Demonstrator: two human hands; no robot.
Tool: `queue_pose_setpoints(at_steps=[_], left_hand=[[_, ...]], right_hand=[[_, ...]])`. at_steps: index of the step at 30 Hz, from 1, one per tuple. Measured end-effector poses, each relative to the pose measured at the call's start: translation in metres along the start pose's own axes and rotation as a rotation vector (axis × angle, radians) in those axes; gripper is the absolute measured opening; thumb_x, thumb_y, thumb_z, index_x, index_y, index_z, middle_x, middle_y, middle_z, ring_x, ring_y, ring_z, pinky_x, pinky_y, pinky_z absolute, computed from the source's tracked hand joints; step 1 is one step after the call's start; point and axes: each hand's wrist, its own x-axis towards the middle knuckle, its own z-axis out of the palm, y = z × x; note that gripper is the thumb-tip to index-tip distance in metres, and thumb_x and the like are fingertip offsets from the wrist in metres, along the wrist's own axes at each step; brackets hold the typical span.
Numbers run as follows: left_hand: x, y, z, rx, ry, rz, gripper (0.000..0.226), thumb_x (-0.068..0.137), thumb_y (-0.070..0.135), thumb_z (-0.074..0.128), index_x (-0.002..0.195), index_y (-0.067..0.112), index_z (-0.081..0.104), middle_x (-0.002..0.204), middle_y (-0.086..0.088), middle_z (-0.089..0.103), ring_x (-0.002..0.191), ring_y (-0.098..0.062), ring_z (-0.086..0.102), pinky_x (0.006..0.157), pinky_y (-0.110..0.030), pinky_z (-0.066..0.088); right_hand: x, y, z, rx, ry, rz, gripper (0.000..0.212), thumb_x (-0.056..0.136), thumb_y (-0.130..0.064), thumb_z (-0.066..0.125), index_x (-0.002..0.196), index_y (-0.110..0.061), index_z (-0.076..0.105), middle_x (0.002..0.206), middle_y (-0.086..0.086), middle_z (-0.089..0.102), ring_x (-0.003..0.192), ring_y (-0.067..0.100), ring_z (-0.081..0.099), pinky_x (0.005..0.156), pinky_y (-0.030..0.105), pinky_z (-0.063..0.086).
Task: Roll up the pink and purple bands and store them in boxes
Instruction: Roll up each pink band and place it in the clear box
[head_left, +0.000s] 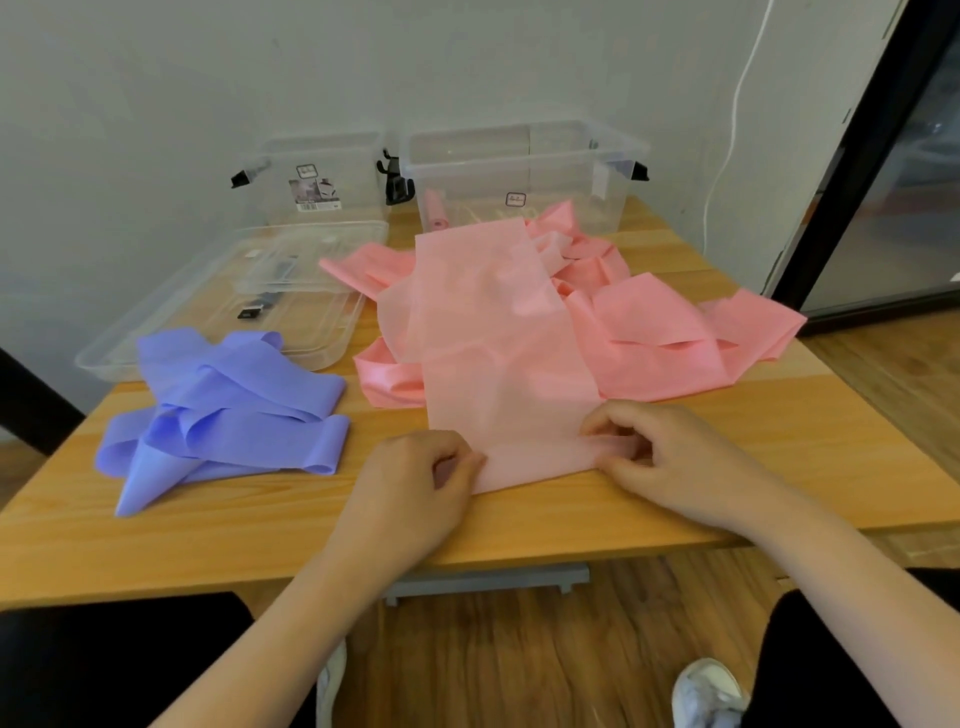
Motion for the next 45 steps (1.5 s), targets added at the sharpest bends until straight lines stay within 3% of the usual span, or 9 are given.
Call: queue_pose_setpoints(at_steps=[7,11,18,23,27,32,36,42,45], left_hand=[[0.001,-0.002,-0.004,-0.018,-0.059,-0.09,0.02,0.078,0.026,0.071,0.067,0.025,0.054,0.057,0.009,0.052,0.067,0.0,0.05,0.056,-0.014,0.037],[0.001,0.002,-0.005,-0.048,-0.061,-0.095,0.029,0.074,0.021,0.075,0.069,0.028,0.047,0.056,0.01,0.047,0.065,0.003,0.049,0.058,-0.013,0.038],[0.002,0.001,-0.005,-0.095,-0.015,-0.065,0.025,0.078,0.014,0.07,0.071,0.03,0.053,0.071,0.013,0.057,0.077,0.003,0.052,0.065,-0.008,0.04],[0.002,-0.005,-0.003,0.091,-0.016,0.061,0.009,0.075,0.025,0.074,0.079,0.023,0.065,0.084,0.011,0.055,0.075,-0.004,0.049,0.067,-0.01,0.037],[0.001,-0.004,-0.002,0.142,-0.103,0.177,0.03,0.074,0.049,0.062,0.088,0.025,0.071,0.09,0.017,0.054,0.082,0.0,0.047,0.073,-0.018,0.039],[0.001,-0.001,-0.002,0.081,-0.018,0.087,0.018,0.084,0.031,0.058,0.073,0.02,0.067,0.065,0.015,0.055,0.065,-0.003,0.051,0.061,-0.01,0.037],[0.002,0.0,0.0,0.01,0.009,-0.054,0.011,0.082,0.013,0.064,0.077,0.022,0.058,0.061,0.009,0.055,0.071,-0.008,0.052,0.059,-0.014,0.038],[0.002,-0.007,-0.002,0.176,-0.018,0.131,0.006,0.073,0.025,0.064,0.078,0.022,0.068,0.077,0.009,0.054,0.064,-0.002,0.041,0.062,-0.011,0.031],[0.002,-0.009,-0.005,0.15,-0.089,0.152,0.018,0.071,0.039,0.064,0.078,0.024,0.07,0.08,0.011,0.059,0.071,-0.001,0.044,0.065,-0.011,0.033]], right_hand=[[-0.002,0.001,0.001,-0.013,0.115,0.122,0.022,0.08,-0.015,0.065,0.071,-0.034,0.057,0.069,-0.013,0.057,0.072,-0.003,0.052,0.062,0.012,0.039],[-0.004,-0.001,-0.002,-0.1,0.126,0.086,0.03,0.074,-0.011,0.072,0.078,-0.032,0.052,0.084,-0.011,0.053,0.076,0.003,0.051,0.067,0.016,0.039],[-0.006,0.005,-0.002,-0.249,0.062,-0.078,0.012,0.079,-0.027,0.069,0.09,-0.024,0.072,0.094,-0.017,0.058,0.097,0.006,0.048,0.089,0.032,0.038],[-0.007,0.011,-0.001,-0.303,0.085,-0.125,0.013,0.075,-0.025,0.074,0.088,-0.021,0.074,0.091,-0.012,0.063,0.092,0.011,0.054,0.083,0.035,0.04],[-0.008,0.01,0.001,-0.295,0.107,-0.155,0.006,0.082,-0.017,0.067,0.083,-0.019,0.072,0.085,-0.01,0.063,0.085,0.011,0.054,0.079,0.029,0.039],[-0.006,0.005,0.002,-0.095,0.117,0.004,0.01,0.086,-0.017,0.061,0.083,-0.022,0.069,0.08,-0.019,0.06,0.08,-0.001,0.054,0.072,0.007,0.036],[-0.002,0.005,0.006,0.013,0.212,0.13,0.018,0.078,-0.017,0.07,0.074,-0.029,0.059,0.07,-0.009,0.059,0.072,0.002,0.052,0.064,0.012,0.039],[0.0,0.01,0.002,-0.164,0.159,-0.039,0.012,0.075,-0.013,0.073,0.07,-0.022,0.065,0.077,-0.016,0.053,0.081,0.007,0.048,0.076,0.023,0.038],[-0.002,0.014,-0.005,-0.185,0.068,-0.073,0.006,0.073,-0.021,0.074,0.078,-0.022,0.07,0.083,-0.02,0.055,0.088,0.001,0.047,0.081,0.013,0.035]])
